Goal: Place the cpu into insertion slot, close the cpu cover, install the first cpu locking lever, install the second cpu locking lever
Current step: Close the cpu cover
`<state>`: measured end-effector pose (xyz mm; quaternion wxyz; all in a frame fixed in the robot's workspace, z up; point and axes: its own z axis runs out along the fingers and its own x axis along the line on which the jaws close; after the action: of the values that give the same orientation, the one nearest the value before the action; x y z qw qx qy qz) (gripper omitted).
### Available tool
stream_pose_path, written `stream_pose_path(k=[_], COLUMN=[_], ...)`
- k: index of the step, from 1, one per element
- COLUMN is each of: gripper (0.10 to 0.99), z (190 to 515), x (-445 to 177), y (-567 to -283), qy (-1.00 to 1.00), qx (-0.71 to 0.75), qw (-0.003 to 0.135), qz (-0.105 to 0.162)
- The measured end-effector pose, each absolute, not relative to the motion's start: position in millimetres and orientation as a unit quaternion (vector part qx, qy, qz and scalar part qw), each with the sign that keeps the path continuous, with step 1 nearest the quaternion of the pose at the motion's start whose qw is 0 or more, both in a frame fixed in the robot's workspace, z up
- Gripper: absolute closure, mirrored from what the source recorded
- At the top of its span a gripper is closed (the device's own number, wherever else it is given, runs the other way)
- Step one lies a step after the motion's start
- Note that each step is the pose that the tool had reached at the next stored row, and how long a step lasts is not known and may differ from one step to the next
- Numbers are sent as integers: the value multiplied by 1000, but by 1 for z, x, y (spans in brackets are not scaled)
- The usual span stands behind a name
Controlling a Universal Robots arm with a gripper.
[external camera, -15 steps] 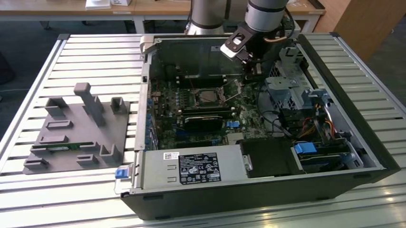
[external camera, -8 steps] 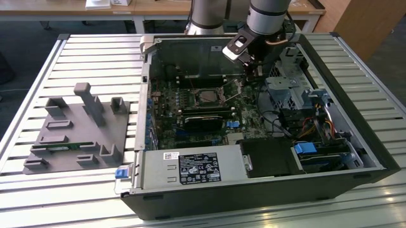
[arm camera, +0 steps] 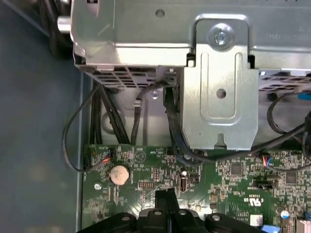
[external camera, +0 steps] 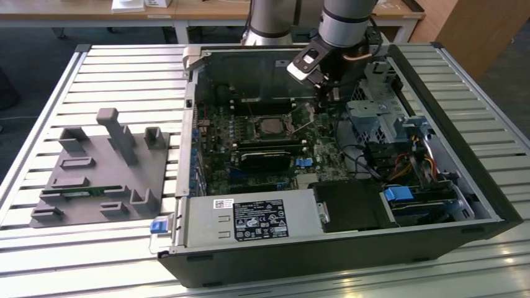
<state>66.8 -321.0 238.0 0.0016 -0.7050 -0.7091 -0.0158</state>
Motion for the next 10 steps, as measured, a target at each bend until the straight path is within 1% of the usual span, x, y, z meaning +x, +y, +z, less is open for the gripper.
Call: stream_pose_path(k=[10], gripper=[980], z=[238], x=[58], y=[-321], qy=[-709], qx=[-705], qw=[2], qz=[-16])
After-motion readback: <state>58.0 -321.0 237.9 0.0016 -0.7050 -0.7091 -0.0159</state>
